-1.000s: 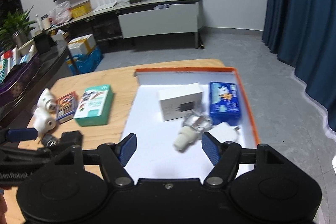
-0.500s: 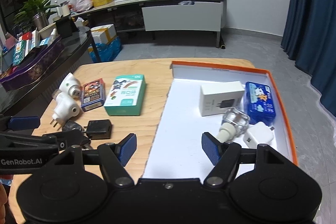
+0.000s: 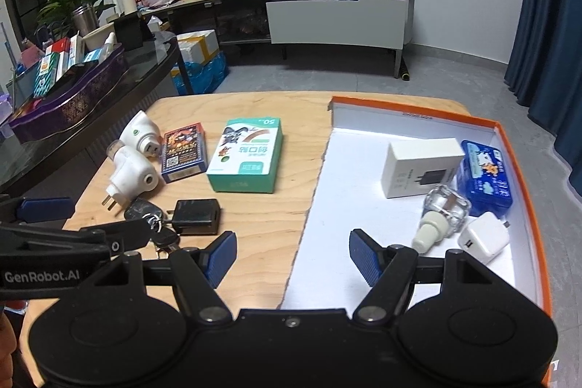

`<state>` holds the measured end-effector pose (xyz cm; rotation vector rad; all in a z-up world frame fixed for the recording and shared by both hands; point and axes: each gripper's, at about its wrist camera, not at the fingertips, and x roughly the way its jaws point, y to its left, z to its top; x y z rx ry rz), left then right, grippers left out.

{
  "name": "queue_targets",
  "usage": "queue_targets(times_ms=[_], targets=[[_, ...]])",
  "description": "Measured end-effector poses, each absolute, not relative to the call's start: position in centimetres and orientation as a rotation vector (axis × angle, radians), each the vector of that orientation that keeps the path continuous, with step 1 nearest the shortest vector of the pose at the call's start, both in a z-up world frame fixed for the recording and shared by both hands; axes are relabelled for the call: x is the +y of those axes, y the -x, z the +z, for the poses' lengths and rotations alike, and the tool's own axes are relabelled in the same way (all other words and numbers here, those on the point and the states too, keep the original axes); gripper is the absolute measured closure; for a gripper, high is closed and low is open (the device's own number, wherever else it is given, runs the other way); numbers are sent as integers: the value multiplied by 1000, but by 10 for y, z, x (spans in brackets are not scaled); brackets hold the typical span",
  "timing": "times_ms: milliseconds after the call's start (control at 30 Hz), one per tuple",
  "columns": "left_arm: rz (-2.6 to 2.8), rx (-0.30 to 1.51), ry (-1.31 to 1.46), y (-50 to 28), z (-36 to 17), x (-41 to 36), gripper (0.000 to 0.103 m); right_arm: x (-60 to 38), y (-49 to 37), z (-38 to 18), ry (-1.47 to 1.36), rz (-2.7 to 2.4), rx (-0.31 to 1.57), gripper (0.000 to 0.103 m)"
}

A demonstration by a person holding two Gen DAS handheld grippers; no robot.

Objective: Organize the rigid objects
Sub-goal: 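Withdraw both tools from the box toward the white diffusers and black charger, then grasp the white plug-in diffuser with left tool while right tool grasps the black charger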

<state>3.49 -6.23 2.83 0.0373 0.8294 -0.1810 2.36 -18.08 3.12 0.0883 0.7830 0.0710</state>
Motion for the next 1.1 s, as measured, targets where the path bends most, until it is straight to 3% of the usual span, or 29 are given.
queue_targets(times_ms=[433,1100], targets=[[-145,809,19,-35,11,-20,5,-156,-30,16,-87,136,804,21],[-143,847,-15,-130,-29,-3,7,-151,-51,-6,-100,161,828,21]])
